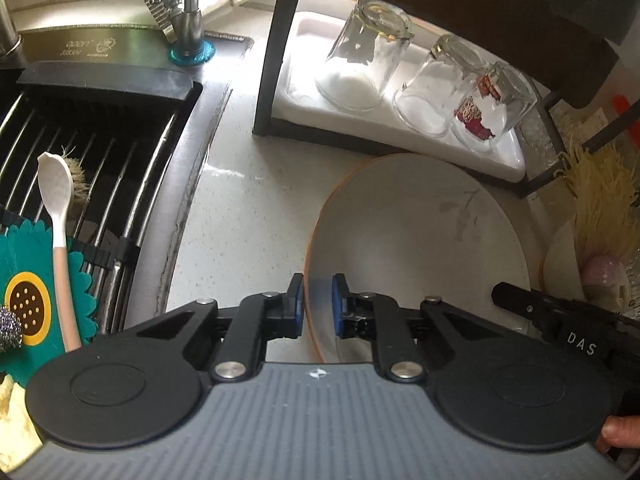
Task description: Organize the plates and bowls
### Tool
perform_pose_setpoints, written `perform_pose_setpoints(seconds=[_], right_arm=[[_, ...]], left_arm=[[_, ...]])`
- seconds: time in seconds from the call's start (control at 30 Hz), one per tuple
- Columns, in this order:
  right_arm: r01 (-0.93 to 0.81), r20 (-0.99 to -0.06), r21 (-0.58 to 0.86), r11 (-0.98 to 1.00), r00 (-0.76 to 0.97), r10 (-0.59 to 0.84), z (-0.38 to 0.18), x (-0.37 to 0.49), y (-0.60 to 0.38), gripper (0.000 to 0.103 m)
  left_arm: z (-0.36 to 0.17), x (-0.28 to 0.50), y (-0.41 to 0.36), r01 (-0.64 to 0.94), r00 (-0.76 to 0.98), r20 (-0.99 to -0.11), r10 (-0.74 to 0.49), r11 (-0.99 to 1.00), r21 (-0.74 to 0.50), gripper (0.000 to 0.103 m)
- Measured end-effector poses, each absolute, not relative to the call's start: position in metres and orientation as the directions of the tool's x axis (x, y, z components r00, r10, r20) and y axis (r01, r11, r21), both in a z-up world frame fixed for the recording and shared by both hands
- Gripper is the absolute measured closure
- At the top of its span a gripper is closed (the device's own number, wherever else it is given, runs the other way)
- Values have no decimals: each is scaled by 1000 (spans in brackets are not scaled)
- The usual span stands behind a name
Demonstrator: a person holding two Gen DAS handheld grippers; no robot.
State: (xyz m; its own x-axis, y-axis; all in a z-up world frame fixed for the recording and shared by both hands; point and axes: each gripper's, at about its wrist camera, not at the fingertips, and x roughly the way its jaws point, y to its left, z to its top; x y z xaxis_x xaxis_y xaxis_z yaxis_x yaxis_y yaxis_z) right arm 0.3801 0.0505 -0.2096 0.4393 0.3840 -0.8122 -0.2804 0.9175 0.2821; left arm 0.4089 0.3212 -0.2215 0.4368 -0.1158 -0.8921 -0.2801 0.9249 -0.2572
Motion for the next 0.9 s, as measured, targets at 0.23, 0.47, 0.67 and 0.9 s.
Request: perform_pose_setpoints(seconds=[0.23, 0.47, 0.67, 0.9], right_arm=[[-286, -809, 272, 919, 450, 379, -200, 374, 47, 88], [-289, -799, 299, 909, 444, 404, -196, 364, 37, 88], [-283, -795, 323, 903, 437, 421, -198, 357, 31, 88], [-265, -778, 377, 887, 429, 459, -199, 363, 26, 87]], left_arm=[[-214, 402, 316, -269, 429, -897, -105, 933, -238, 87], [-203, 390, 309, -258, 445, -891, -92, 939, -226, 87], [-205, 381, 307, -268, 442, -892, -96, 935, -233, 87], [-214, 379, 311, -296, 433, -894, -114, 919, -260, 87]])
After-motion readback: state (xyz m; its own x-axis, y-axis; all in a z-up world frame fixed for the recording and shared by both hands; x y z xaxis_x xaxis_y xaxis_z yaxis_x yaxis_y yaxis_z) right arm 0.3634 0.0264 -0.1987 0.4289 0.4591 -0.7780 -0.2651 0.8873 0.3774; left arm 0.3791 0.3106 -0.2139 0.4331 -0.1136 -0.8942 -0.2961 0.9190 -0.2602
